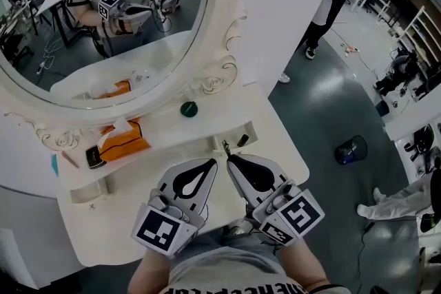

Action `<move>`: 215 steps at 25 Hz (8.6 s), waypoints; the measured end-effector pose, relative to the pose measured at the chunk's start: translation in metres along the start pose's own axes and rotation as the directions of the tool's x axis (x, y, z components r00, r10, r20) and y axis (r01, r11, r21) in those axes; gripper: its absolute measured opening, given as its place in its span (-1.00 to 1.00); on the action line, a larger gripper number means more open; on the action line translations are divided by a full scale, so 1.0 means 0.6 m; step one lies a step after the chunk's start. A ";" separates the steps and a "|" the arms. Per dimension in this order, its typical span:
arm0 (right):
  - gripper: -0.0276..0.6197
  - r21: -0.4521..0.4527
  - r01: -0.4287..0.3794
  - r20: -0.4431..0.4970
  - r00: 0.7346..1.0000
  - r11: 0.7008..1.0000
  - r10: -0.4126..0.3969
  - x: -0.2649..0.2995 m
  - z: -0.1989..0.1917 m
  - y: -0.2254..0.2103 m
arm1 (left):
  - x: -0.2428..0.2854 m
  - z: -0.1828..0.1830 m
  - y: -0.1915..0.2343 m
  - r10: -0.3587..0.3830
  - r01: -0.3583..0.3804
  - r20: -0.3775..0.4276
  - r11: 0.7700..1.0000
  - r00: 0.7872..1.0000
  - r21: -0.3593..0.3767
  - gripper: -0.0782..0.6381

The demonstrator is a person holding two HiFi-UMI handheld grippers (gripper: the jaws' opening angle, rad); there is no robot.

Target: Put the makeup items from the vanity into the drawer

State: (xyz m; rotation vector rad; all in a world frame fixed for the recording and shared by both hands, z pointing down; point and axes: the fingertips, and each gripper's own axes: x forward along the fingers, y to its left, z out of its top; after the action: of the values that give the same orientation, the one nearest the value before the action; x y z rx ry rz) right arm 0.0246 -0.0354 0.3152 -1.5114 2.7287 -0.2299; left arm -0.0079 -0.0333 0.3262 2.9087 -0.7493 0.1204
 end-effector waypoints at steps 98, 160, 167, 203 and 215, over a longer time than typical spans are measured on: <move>-0.79 -0.083 -0.114 -0.464 0.884 0.990 0.063 0.084 -0.269 -0.171 | 0.020 -0.049 0.060 0.297 -0.302 -0.060 0.946 0.953 -0.115 -0.73; -0.87 -0.029 0.002 -0.286 0.958 1.000 -0.010 0.066 -0.151 -0.148 | 0.055 -0.026 0.051 0.131 -0.133 -0.029 0.988 0.991 -0.082 -0.73; -0.87 -0.035 0.032 -0.217 0.975 0.999 -0.039 0.046 -0.101 -0.135 | 0.073 -0.019 0.034 0.047 -0.050 -0.032 0.996 0.998 -0.071 -0.73; -0.88 -0.054 0.142 0.011 0.990 0.988 -0.141 -0.043 0.017 -0.096 | 0.114 0.003 -0.022 -0.153 0.153 0.037 0.988 0.987 0.019 -0.73; -0.88 -0.060 0.136 0.008 0.991 0.989 -0.135 -0.048 0.021 -0.091 | 0.111 0.001 -0.034 -0.156 0.156 -0.005 0.988 0.988 -0.013 -0.73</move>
State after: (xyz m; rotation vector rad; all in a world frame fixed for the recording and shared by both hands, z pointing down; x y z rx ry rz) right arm 0.0870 -0.0411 0.3083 -1.7133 2.6557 -0.1467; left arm 0.0602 -0.0472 0.3308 2.9392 -0.5169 0.1068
